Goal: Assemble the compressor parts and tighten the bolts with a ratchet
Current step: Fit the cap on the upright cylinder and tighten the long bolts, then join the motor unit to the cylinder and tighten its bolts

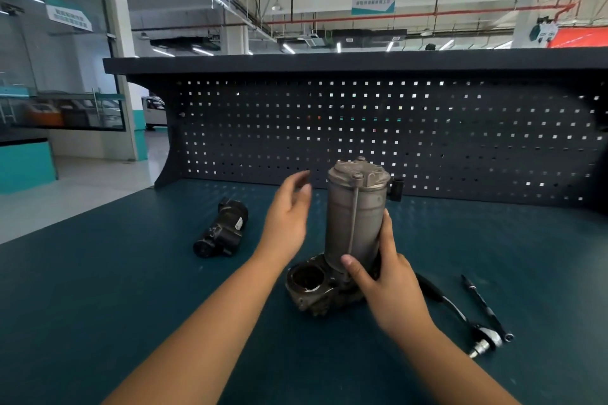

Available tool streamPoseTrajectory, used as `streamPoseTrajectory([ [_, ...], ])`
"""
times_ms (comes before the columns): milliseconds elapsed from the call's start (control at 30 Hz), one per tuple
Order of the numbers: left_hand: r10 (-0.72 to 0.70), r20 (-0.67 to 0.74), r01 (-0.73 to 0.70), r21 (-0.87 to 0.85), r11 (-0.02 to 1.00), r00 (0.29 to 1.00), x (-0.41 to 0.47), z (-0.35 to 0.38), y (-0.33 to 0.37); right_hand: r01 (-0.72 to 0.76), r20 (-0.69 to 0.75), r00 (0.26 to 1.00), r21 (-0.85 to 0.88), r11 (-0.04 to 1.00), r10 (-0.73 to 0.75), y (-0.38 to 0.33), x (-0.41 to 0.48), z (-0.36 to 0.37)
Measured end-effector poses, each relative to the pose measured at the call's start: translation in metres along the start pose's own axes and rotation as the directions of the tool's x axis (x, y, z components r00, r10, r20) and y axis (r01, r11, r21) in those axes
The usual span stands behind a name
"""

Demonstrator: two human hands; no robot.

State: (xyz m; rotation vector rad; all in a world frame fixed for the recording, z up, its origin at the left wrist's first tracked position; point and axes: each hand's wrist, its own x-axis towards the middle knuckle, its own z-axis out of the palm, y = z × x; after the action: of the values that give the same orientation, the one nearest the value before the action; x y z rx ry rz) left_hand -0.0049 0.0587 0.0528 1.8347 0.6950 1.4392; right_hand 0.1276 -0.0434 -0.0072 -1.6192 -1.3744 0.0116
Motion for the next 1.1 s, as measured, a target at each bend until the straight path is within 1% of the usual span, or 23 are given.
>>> streamPoseTrajectory([
  [33,-0.019,-0.092,0.031,0.128,0.991,0.996,0.005,-0.010,-0.014,0.000,-0.003,1.000,-0.001,1.000,0.000,0.001,0.000,0.000],
  [67,-0.042,-0.161,0.085,0.266,0.960,0.986,0.011,-0.021,-0.028,0.005,-0.006,1.000,-0.003,1.000,-0.005,0.002,0.000,0.001],
  [100,-0.075,-0.206,0.155,0.406,0.900,0.976,0.016,-0.033,-0.043,0.013,-0.010,1.000,-0.005,1.000,-0.013,0.002,0.000,0.002],
  [133,-0.111,-0.240,0.229,0.549,0.803,0.964,0.021,-0.046,-0.058,0.021,-0.017,1.000,-0.007,1.000,-0.021,0.003,0.000,0.002],
  [167,-0.159,-0.267,0.302,0.680,0.668,0.951,0.025,-0.060,-0.072,0.028,-0.025,0.999,-0.011,1.000,-0.029,0.003,0.000,0.003],
  [200,-0.225,-0.288,0.365,0.770,0.523,0.931,0.028,-0.074,-0.086,0.035,-0.033,0.999,-0.019,0.999,-0.035,0.004,0.000,0.004],
  [233,-0.306,-0.309,0.418,0.811,0.410,0.900,0.030,-0.087,-0.099,0.043,-0.040,0.998,-0.033,0.999,-0.044,0.004,0.001,0.005],
  [267,-0.393,-0.334,0.475,0.808,0.348,0.857,0.031,-0.098,-0.110,0.053,-0.048,0.997,-0.052,0.997,-0.056,0.004,0.001,0.005],
  [300,-0.476,-0.358,0.542,0.771,0.336,0.804,0.032,-0.108,-0.120,0.063,-0.055,0.996,-0.071,0.995,-0.067,0.005,0.001,0.005],
  [333,-0.541,-0.372,0.602,0.720,0.345,0.754,0.031,-0.116,-0.127,0.071,-0.060,0.995,-0.082,0.994,-0.076,0.005,0.002,0.005],
  [367,-0.576,-0.371,0.631,0.691,0.352,0.728,0.028,-0.122,-0.134,0.078,-0.063,0.995,-0.087,0.993,-0.083,0.006,0.002,0.005],
  [400,-0.576,-0.363,0.623,0.699,0.351,0.733,0.025,-0.125,-0.140,0.082,-0.066,0.994,-0.089,0.993,-0.088,0.007,0.003,0.005],
  [500,-0.492,-0.342,0.542,0.764,0.350,0.801,0.020,-0.127,-0.151,0.101,-0.079,0.991,-0.103,0.990,-0.109,0.008,0.003,0.006],
  [667,-0.436,-0.342,0.539,0.685,0.491,0.832,0.021,-0.129,-0.150,0.091,-0.069,0.993,-0.091,0.992,-0.097,0.009,0.004,0.006],
  [700,-0.438,-0.341,0.540,0.679,0.498,0.832,0.022,-0.129,-0.149,0.092,-0.071,0.993,-0.091,0.992,-0.099,0.009,0.003,0.006],
  [800,-0.495,-0.294,0.537,0.701,0.469,0.817,0.022,-0.125,-0.150,0.090,-0.060,0.994,-0.101,0.991,-0.096,0.007,0.003,0.006],
  [900,-0.501,-0.229,0.509,0.670,0.541,0.834,0.024,-0.121,-0.152,0.078,-0.051,0.995,-0.096,0.992,-0.083,0.005,0.002,0.005],
  [967,-0.504,-0.252,0.534,0.637,0.556,0.826,0.027,-0.120,-0.153,0.083,-0.042,0.995,-0.105,0.991,-0.088,0.004,0.003,0.004],
  [1100,-0.570,-0.301,0.631,0.532,0.564,0.764,0.037,-0.118,-0.155,0.053,-0.014,0.998,-0.074,0.996,-0.054,0.000,0.002,0.004],
])
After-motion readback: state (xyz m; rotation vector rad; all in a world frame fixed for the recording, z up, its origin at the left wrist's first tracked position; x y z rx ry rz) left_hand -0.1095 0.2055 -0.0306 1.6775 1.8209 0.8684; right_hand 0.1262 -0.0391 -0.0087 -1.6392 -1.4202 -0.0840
